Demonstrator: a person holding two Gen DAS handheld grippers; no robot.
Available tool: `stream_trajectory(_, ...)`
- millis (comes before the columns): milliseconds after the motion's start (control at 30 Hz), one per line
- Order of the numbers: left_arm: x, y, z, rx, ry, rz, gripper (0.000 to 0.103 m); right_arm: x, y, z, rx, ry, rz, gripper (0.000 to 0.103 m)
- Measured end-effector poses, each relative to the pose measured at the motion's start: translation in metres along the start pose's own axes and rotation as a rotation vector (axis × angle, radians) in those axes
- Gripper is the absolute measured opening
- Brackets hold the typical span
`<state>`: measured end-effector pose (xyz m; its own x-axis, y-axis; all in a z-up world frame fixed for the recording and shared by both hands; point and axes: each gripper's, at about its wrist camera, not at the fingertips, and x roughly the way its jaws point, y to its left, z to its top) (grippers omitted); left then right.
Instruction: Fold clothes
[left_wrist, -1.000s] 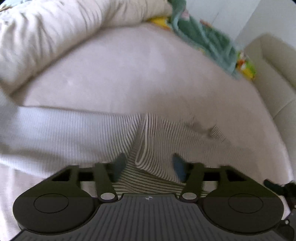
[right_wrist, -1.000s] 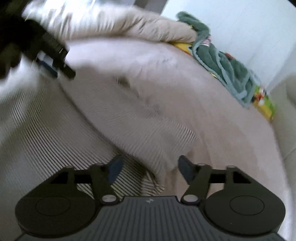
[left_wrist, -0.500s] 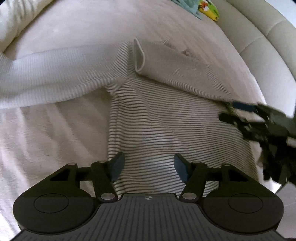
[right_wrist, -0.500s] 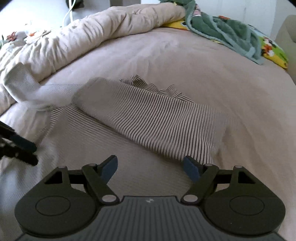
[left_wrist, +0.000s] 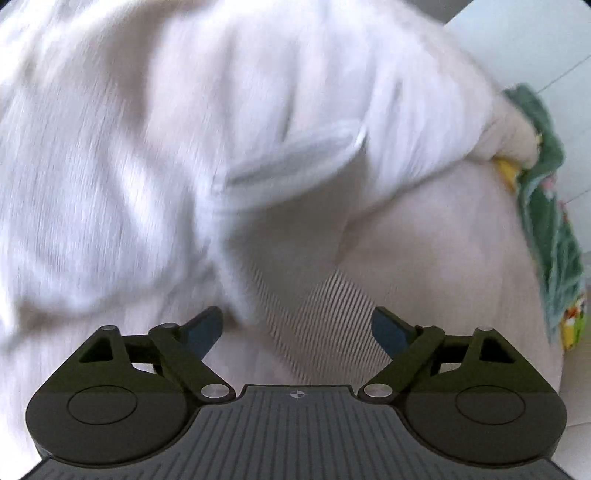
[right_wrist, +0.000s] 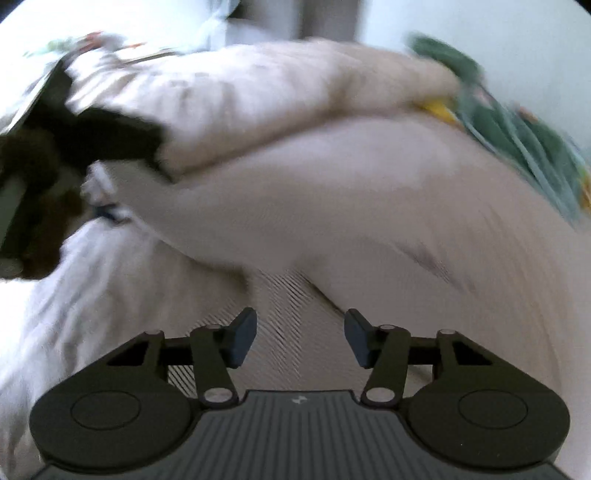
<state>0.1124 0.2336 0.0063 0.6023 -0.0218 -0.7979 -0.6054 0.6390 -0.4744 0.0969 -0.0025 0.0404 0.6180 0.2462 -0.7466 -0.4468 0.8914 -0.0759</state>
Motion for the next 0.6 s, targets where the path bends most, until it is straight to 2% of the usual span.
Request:
stream_trajectory(67,0.005,0.002,0.007,-0.019,0.008,-0.021,0.077,0.019,0.024,0.015,-0.089,-0.010,0.012,0.053)
stream_trajectory(133,0.021,-0.001,0.008,-0.035,0.051,-0.030,0.061,0.037,0.045,0.024,-0.180,-0.016,0.015,0.053)
stream_trajectory(200,0.029,-0.005,0.007,-0.001,0.079,-0.017,0.041,0.054,0.062,0.023,-0.273,-0.018,0.006,0.053)
stream_trajectory(233,0.031,-0.009,0.006,0.022,0.085,-0.015,0.034,0.063,0.070,0.023,-0.319,-0.018,0.002,0.046)
stream_trajectory(267,0.029,-0.014,0.005,0.054,0.081,-0.028,0.022,0.071,0.078,0.023,-0.365,-0.019,-0.002,0.039)
stream_trajectory(300,0.025,-0.022,0.004,0.088,0.073,-0.045,0.020,0.071,0.076,0.024,-0.342,-0.022,0.004,0.030)
stream_trajectory(400,0.005,-0.053,0.000,0.232,0.018,-0.105,0.019,0.065,0.065,0.025,-0.246,-0.034,0.017,0.016)
stream_trajectory(533,-0.031,-0.116,-0.014,0.449,-0.069,-0.236,0.018,0.047,0.046,0.026,-0.161,-0.063,0.019,0.014)
stream_trajectory(600,-0.046,-0.144,-0.033,0.516,-0.071,-0.313,0.018,0.027,0.028,0.023,-0.092,-0.075,0.027,0.015)
